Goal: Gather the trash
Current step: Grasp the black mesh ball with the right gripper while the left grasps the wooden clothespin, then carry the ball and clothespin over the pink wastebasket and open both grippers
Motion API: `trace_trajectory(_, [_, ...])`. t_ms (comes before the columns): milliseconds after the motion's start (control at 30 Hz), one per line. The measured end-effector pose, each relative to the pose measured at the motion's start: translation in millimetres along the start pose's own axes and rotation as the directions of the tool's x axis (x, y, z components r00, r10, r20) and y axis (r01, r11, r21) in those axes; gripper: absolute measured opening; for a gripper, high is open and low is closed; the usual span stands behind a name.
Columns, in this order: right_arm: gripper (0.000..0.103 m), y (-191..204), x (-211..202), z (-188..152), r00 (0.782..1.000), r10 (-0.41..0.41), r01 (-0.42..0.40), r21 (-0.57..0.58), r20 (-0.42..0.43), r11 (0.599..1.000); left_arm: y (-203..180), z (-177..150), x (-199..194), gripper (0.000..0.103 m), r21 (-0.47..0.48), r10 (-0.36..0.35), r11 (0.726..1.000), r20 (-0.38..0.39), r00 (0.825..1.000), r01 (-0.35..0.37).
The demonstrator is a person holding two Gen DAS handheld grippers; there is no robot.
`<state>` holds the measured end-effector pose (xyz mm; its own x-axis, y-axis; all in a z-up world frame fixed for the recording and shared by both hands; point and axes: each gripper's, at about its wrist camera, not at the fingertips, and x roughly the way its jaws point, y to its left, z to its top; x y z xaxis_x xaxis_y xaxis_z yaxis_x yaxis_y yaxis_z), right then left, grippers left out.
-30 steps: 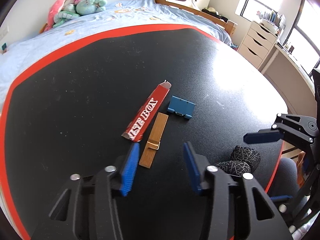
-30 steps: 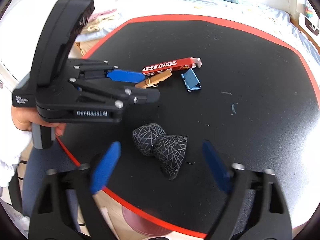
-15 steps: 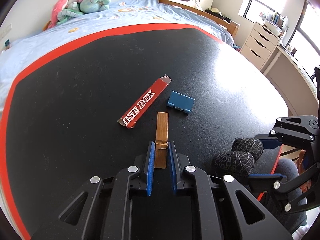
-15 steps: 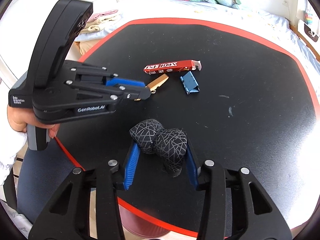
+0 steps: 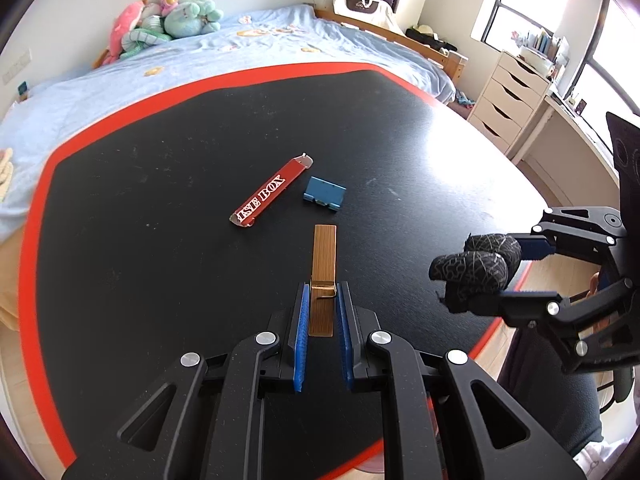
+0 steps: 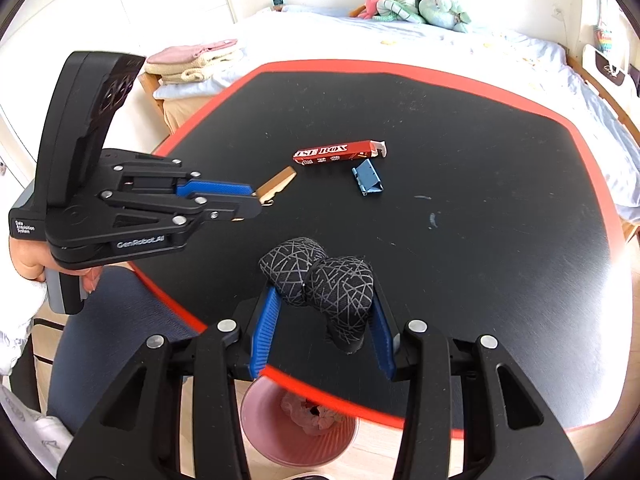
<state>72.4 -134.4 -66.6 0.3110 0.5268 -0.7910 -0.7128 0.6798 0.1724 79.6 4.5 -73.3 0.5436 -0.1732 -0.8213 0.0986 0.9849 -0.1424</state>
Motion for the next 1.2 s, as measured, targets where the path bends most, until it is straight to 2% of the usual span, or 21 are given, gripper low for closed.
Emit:
trace_trajectory(400, [0.042,23,-58,-36,0.999,0.009,-0.008,-0.019,0.037,1.0,-42,-32,-52,0.013,0.04,-0.003,0.999,0.038,0.999,0.002])
trace_trajectory(633, [0.042,32,-77,-62,0.999,0.015,-0.014,-0.017,0.038,1.0,-64,-54,-71,0.013,0.064,-0.019,0.998,0.04,0.999,0.017])
trace_trajectory(1200, [0.042,48,-97,-108,0.999,0.032,-0.032,0.004,0.025,0.999,-96,-100,-84,0.013,0.089,-0.055,0.995,-0.003,0.998,0.055])
